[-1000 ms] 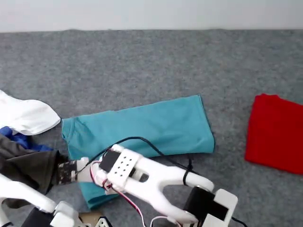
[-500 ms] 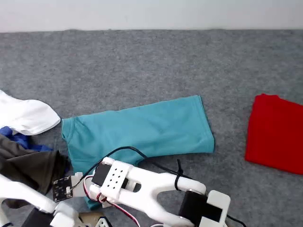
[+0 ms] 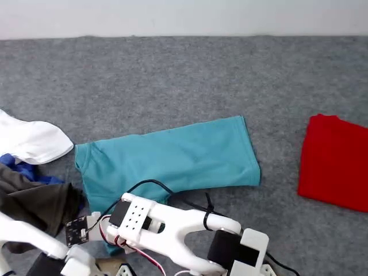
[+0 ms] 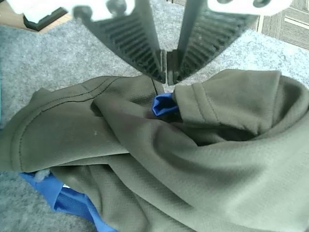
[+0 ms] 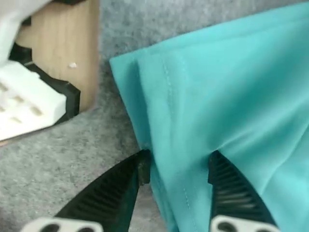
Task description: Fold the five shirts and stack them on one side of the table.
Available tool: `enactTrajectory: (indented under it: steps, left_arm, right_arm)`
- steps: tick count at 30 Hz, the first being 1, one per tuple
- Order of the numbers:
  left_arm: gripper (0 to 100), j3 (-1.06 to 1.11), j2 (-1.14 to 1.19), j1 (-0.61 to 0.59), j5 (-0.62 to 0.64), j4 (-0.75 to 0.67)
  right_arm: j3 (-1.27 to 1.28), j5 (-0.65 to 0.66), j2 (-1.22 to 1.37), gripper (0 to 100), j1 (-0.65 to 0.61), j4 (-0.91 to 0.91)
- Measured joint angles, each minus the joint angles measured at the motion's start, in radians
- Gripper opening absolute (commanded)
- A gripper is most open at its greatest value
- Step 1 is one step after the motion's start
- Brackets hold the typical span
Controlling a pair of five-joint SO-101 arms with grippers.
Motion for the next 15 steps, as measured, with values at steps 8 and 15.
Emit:
enactTrajectory:
  steps: [8,15]
  left_arm:
    - [2,0.0,0.0,0.0,0.0,0.0]
    - [2,0.0,0.0,0.0,0.0,0.0]
  right_arm:
    - [-0.003,0.002,0.003,1.3,0.002,-0.021]
    - [-0.026,0.003,0.02,1.3,0.035,-0.015]
